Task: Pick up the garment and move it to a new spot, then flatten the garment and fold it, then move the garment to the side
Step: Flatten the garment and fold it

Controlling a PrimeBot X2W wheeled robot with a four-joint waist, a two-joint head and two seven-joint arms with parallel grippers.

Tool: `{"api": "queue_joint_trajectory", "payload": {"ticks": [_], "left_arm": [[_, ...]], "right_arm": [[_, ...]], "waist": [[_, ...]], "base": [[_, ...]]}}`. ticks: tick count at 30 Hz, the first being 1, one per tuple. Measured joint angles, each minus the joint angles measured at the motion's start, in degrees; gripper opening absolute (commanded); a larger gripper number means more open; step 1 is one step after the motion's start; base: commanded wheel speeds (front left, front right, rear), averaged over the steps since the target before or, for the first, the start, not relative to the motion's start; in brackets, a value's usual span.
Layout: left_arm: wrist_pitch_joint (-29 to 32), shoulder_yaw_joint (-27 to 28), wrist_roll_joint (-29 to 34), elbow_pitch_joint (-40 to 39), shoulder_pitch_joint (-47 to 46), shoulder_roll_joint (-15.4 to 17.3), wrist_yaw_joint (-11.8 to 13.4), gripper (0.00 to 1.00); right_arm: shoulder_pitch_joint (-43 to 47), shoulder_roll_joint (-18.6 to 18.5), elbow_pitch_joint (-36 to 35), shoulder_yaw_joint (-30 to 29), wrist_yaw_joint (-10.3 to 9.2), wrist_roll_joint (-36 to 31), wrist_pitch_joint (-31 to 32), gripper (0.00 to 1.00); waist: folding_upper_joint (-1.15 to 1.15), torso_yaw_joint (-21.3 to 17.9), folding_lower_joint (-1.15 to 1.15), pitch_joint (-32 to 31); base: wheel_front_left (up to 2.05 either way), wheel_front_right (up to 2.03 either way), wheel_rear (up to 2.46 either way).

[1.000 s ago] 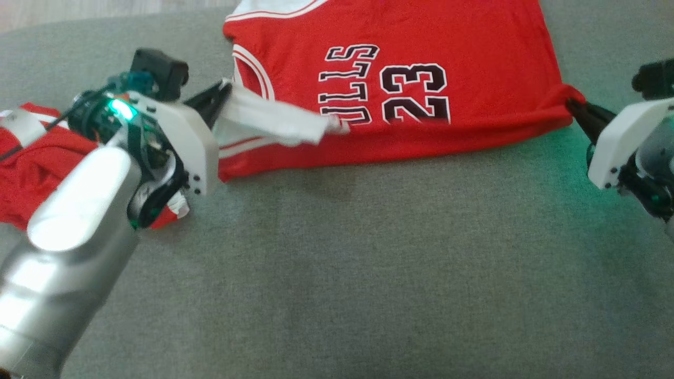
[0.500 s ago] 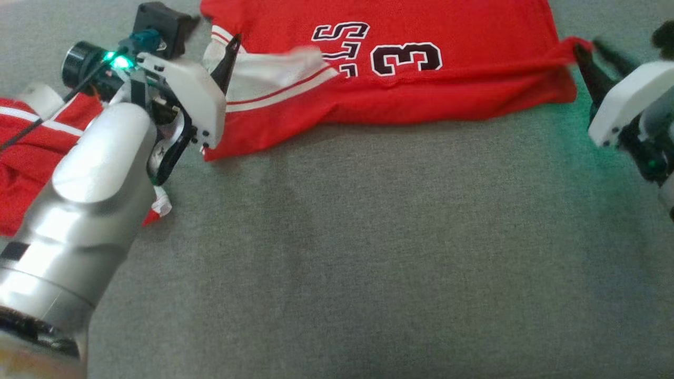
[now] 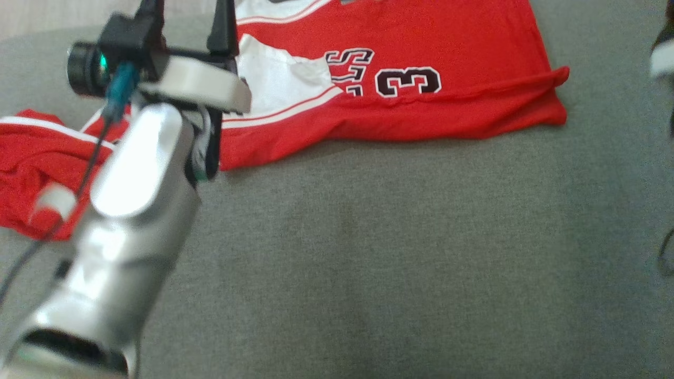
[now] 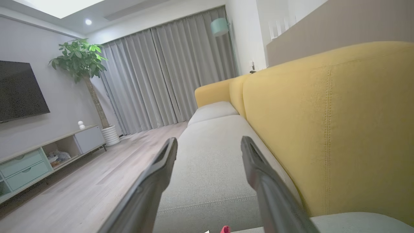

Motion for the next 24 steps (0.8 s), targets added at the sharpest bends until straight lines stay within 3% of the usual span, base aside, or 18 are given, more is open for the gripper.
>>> {"api": "queue_joint_trajectory", "payload": {"ticks": [6, 13, 18, 24], "left_arm": [[-0.2, 6.3, 6.2, -13.1, 16.0, -2.9, 2.6, 1.00], [-0.2, 8.4, 11.3, -14.0, 30.8, -5.2, 1.5, 1.00], [-0.2, 10.0, 13.1, -9.9, 30.3, -5.7, 0.3, 1.00], [1.5, 11.3, 13.4, 1.8, 25.3, -5.7, 0.7, 1.00]], "right_arm": [[22.0, 10.9, -12.5, -15.3, 0.00, -18.1, -0.2, 1.00], [37.4, 20.8, -22.3, -21.0, 0.00, -29.9, -0.2, 1.00], [39.3, 21.7, -23.8, -20.7, 0.00, -31.3, -0.2, 1.00], [38.0, 22.2, -24.1, -19.0, 0.00, -31.8, -0.2, 1.00]], "waist": [[0.00, 0.6, -0.01, -3.2], [0.00, 0.6, -0.01, -4.3], [0.00, -0.3, 0.00, -3.2], [0.00, -2.1, 0.01, -1.1]], "base": [[0.00, 0.00, 0.00], [0.00, 0.00, 0.00], [0.00, 0.00, 0.00], [0.00, 0.00, 0.00]]}}
